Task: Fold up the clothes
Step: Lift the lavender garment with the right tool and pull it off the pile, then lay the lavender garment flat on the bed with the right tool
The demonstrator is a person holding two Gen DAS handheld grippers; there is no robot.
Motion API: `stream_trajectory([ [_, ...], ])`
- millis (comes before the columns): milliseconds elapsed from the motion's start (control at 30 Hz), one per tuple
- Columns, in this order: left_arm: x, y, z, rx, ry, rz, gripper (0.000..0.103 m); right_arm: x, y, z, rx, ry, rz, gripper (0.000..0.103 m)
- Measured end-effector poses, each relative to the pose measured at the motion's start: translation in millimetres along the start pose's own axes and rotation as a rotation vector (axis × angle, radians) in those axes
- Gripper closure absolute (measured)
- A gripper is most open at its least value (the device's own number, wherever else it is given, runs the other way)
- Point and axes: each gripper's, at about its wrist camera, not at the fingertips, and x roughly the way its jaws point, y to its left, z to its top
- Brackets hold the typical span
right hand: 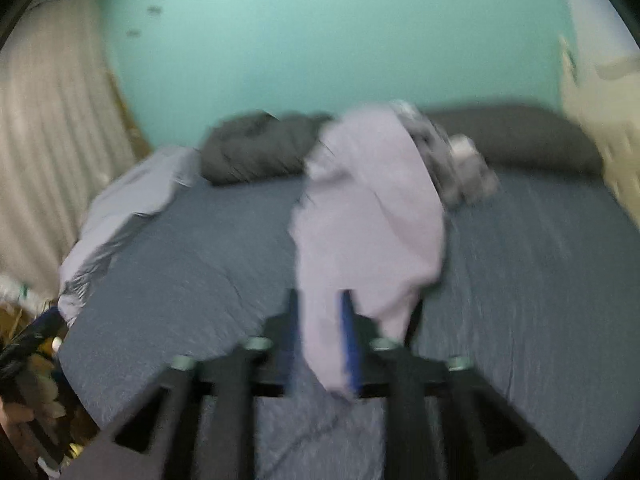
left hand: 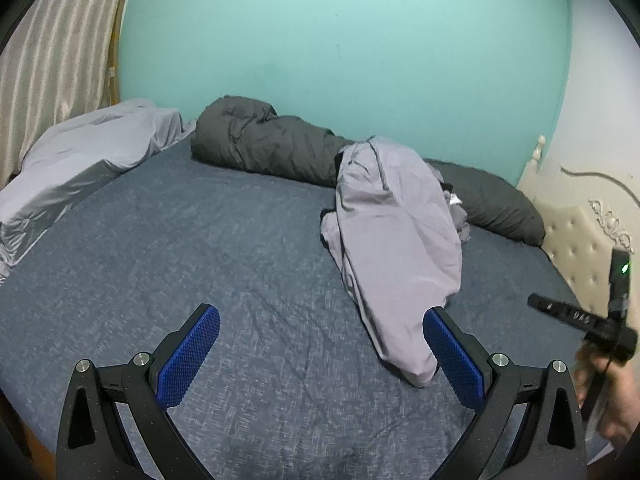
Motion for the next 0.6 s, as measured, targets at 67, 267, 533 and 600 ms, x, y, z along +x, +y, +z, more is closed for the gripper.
stream_trajectory([
  [67,13.7,-1.1,-4.7,-0.006,0.017,-0.003,0.0,20.9,-22.7,-13.6,0.062,0.03,-0.009,0.05],
  [267,52.4,-2.0,-22.8,0.001,0.033,0.011,0.0,88.6,-77.3,-45.6,0.189,0.132,-0.021,0.048],
  [533,104.8,7.6,-49.6,-0.012,0.098,0.021,0.0,164.1,-93.3,-74.9,0.201,0.212,-0.005,0.041],
  [600,113.6,10.2,-54.8,-0.014,0.11,0.022,0.0,179.1,-97.4,-80.5,0.208,0.223,-0.003,0.041],
])
